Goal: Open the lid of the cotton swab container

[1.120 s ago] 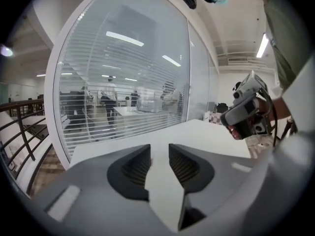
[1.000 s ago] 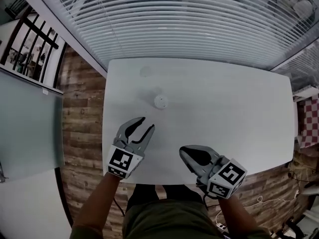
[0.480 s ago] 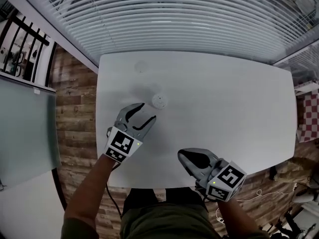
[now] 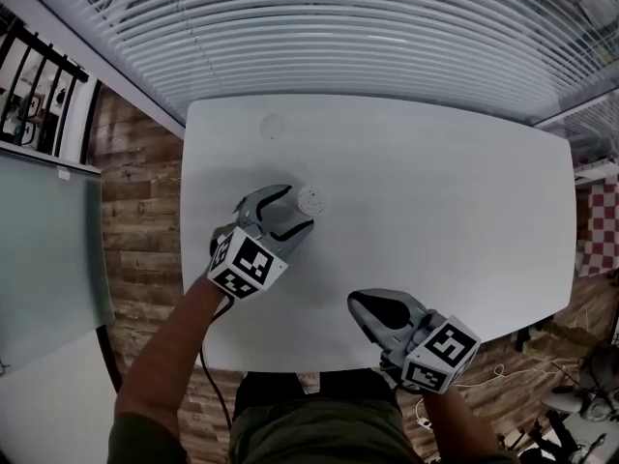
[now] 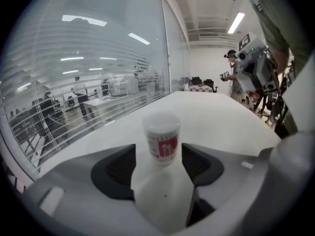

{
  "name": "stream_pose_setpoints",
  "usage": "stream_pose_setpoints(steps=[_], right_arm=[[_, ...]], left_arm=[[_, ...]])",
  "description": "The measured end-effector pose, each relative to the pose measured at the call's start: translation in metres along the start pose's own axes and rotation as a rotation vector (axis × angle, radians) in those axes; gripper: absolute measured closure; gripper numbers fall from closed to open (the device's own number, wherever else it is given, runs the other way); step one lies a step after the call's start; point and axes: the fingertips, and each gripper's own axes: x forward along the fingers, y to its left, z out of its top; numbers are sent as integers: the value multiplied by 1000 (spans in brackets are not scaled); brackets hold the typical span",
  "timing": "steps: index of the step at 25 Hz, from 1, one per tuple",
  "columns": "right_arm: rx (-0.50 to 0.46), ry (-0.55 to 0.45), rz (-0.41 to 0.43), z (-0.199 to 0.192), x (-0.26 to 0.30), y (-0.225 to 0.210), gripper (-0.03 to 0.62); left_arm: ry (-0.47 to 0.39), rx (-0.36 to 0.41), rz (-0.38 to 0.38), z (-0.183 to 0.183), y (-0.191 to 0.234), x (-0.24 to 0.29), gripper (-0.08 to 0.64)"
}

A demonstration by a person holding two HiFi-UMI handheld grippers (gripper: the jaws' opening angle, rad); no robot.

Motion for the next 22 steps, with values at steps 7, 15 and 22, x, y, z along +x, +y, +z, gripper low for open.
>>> stream_pose_setpoints(steps=[7, 15, 22], right_arm=[[15, 9, -6, 1, 6, -11, 583], [28, 17, 3, 0, 11, -12, 583], [40, 17, -3, 2, 13, -17, 583]], left_arm=[[25, 56, -57, -2, -2, 15, 273], [31, 89, -78, 1, -5, 23, 273], [38, 86, -89, 0, -5, 30, 275]])
